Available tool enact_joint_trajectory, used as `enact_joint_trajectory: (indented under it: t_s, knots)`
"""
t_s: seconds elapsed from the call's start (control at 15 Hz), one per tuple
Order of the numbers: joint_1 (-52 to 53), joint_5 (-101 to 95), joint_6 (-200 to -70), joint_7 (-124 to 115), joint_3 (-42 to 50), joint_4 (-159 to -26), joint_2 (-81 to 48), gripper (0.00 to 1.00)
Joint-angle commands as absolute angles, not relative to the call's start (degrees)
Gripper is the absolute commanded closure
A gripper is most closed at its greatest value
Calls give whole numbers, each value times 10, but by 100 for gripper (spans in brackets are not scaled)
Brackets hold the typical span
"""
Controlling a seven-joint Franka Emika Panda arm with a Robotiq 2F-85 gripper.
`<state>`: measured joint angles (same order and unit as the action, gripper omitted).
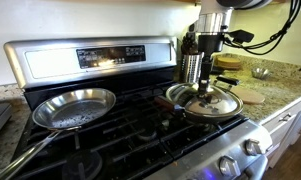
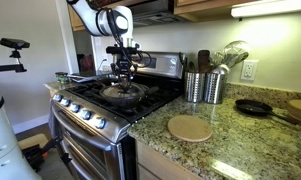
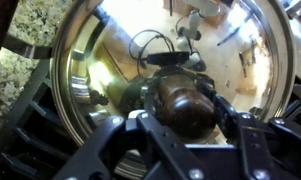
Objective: Pick the lid on the counter and put it on the black pan
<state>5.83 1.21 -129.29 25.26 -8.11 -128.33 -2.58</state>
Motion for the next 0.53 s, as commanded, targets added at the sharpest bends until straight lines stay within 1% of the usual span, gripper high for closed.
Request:
enact_joint_trajectory:
  t_s: [0.0, 0.07, 0.13, 0.47]
  knots:
    - [59, 0, -1304, 229, -75, -1323, 24, 7]
    - [59, 1, -1306, 225, -74, -1330, 35, 2]
    - [59, 1, -1310, 217, -73, -1338, 47, 1]
    - [59, 11, -1333, 172, -64, -1379, 120, 0]
